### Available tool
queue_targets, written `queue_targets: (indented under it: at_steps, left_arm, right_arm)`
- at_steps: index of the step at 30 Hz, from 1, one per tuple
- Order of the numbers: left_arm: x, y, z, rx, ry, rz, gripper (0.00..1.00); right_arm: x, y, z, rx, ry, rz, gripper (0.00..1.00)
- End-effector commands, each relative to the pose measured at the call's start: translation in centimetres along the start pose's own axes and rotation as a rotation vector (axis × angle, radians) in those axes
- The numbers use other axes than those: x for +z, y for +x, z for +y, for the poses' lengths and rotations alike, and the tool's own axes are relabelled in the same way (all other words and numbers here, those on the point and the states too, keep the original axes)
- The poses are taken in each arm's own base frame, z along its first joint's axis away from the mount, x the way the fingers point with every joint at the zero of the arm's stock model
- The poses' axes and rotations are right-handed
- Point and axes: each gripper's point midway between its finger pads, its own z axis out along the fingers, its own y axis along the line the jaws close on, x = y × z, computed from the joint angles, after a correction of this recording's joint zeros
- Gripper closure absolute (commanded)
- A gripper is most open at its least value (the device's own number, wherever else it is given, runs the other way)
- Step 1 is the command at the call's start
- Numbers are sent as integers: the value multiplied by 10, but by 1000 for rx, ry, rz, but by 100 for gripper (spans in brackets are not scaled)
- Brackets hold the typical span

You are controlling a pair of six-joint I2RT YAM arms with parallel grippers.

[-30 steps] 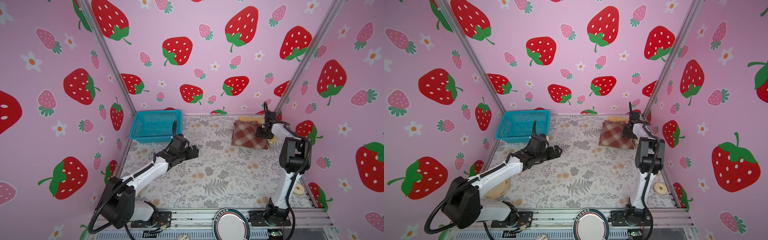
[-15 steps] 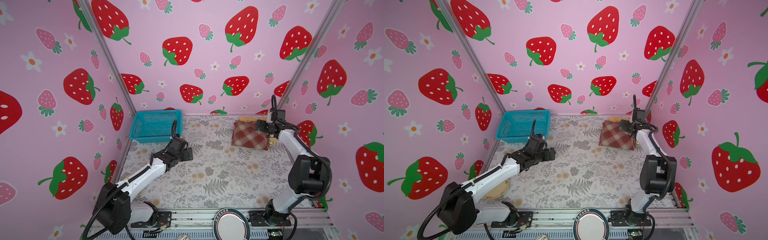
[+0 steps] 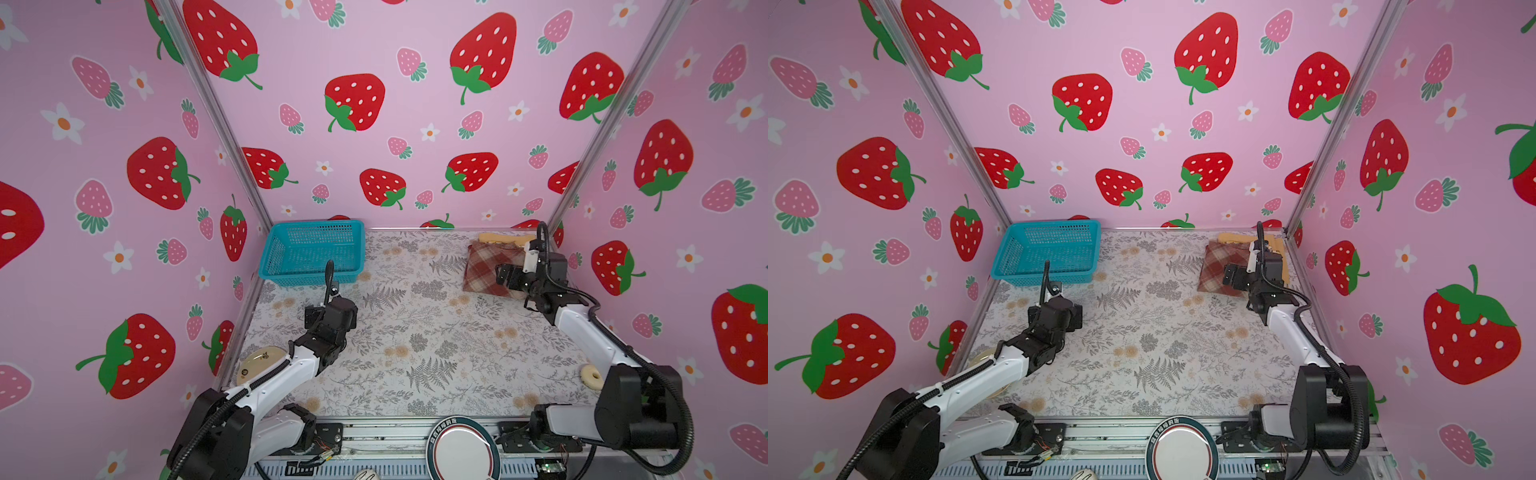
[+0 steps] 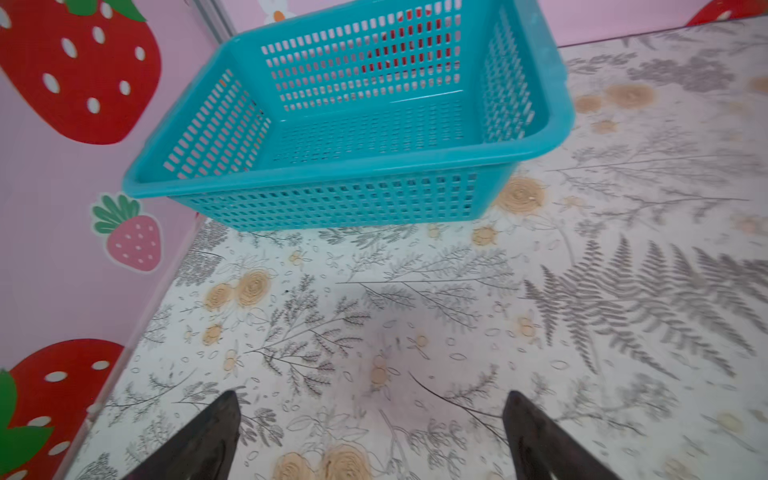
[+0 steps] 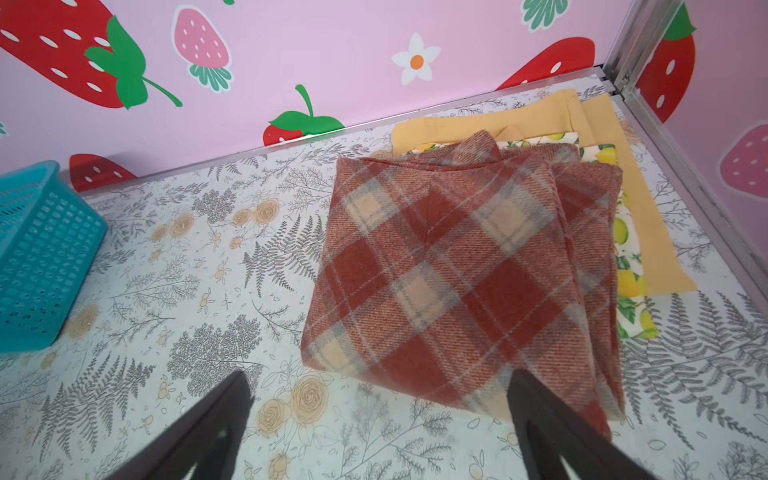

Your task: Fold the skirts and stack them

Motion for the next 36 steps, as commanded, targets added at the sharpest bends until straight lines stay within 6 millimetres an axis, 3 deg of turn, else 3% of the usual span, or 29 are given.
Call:
queue_targets:
  at_steps: [1,5,6,11,16,18,24,36]
  left_arm:
    - [6,-40,22,-60,-105,-185,1]
    - [41,-8,39,-70,-170,-116,1]
    - [46,-8,44,-79,-189,-122,1]
    - [54,-14,36,-132,-55,-178,1]
    - [62,1,62,-289,-54,-256,1]
    - [67,8,52,-283,34,-221,1]
    - [93,6,40,-234,64,-132,1]
    - [95,7,37,-219,75,-95,1]
  right_arm:
    - [-6,-15,8,12,-39,-100,0]
    - [-3,-5,6,8,-36,-93,0]
    - [-2,-1,5,10,-31,-86,0]
    - [6,17,-2,3,0,-47,0]
    - [2,23,-7,-57,18,-88,0]
    - [-2,23,-10,-77,38,-116,0]
    - [-21,22,-27,-121,134,-230,0]
    - [-32,40,-57,-167,282,-327,0]
